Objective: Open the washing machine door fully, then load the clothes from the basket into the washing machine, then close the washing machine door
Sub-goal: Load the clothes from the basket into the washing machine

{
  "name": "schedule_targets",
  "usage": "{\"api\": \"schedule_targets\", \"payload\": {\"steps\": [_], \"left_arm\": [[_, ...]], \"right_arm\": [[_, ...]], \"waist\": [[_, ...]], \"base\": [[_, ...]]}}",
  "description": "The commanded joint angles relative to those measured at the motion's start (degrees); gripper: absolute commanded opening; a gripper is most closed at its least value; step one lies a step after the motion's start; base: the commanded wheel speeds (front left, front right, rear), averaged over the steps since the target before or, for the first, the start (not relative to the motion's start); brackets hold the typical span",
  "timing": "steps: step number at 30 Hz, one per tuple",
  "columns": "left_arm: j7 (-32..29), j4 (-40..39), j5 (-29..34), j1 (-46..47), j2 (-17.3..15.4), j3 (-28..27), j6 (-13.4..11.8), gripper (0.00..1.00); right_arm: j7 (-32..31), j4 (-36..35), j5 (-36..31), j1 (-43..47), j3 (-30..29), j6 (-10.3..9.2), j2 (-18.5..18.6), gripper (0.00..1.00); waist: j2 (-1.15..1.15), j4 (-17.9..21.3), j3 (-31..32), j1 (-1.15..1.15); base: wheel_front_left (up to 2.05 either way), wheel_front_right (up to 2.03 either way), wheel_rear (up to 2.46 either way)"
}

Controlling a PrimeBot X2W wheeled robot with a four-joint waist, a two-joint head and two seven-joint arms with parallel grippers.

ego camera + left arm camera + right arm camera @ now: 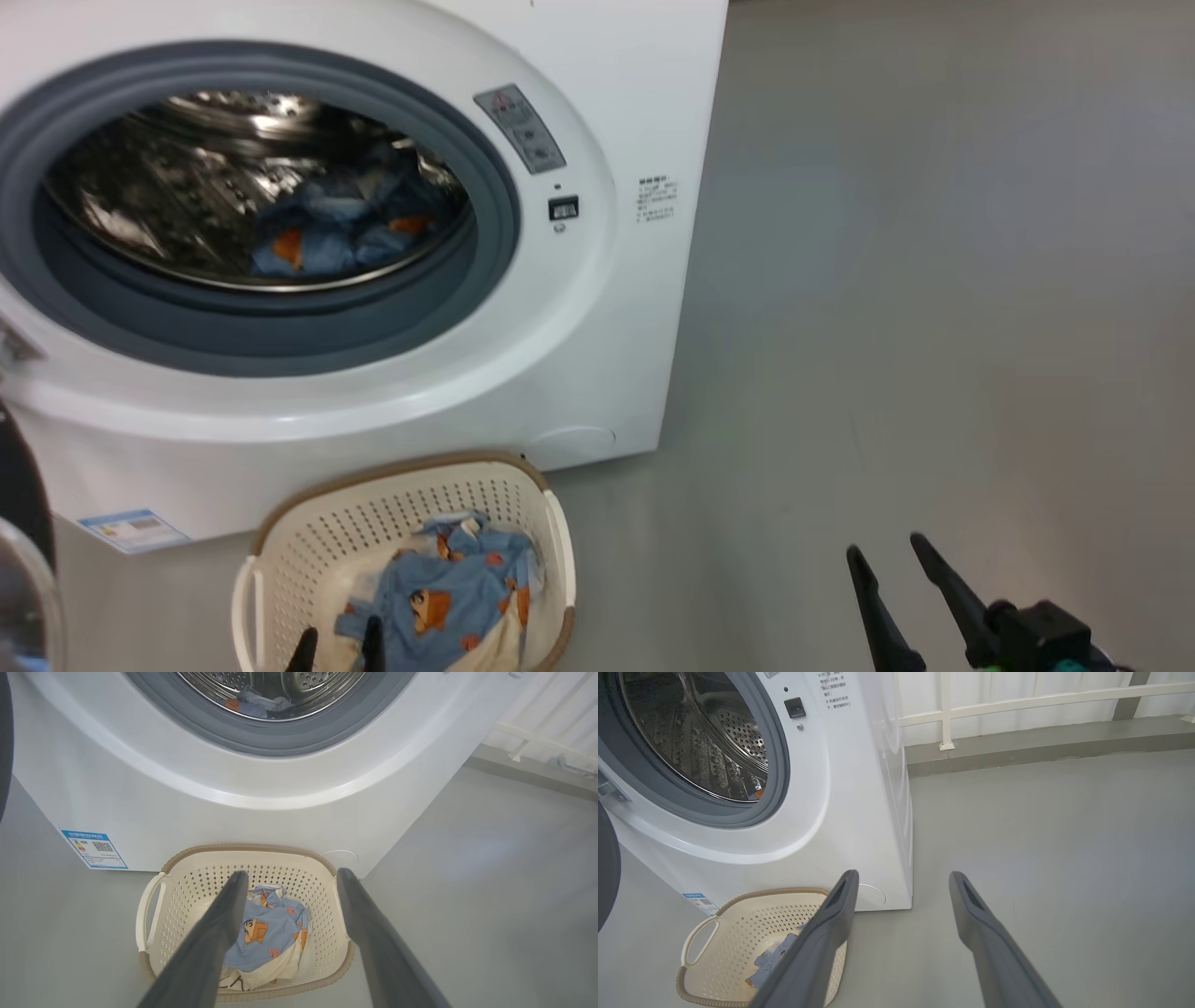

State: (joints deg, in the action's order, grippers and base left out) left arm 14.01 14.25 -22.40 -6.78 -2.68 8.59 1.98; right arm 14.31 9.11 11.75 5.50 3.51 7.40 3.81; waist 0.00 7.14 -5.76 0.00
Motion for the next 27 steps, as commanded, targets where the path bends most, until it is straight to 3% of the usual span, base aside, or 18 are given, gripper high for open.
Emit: {"api": "schedule_targets", "payload": {"steps": [1, 14, 27], "left_arm": [[-0.7, 0.86, -0.35, 3.85, -0.65, -1.71, 0.71, 1.0], [-9.9, 15.63, -5.31, 17.71, -1.79, -2.76, 2.03, 1.0], [-13.84, 34.61, -8.05, 31.58, -4.29, -3.0, 3.99, 1.0]], "right_arm": [[0.69, -1.53, 0.59, -2.88, 1.94, 0.09, 0.27, 1.0], [0.69, -1.33, 1.68, -8.73, 3.26, 0.09, -0.68, 1.0], [0.69, -1.62, 2.53, -13.47, 4.35, 0.09, -0.9, 1.0]], "waist": [[0.0, 2.3, -5.3, 0.0], [0.0, 5.81, -14.68, 0.0], [0.0, 8.31, -23.28, 0.0]], "base": [[0.0, 0.0, 0.0], [0.0, 0.0, 0.0], [0.0, 0.0, 0.0]]}}
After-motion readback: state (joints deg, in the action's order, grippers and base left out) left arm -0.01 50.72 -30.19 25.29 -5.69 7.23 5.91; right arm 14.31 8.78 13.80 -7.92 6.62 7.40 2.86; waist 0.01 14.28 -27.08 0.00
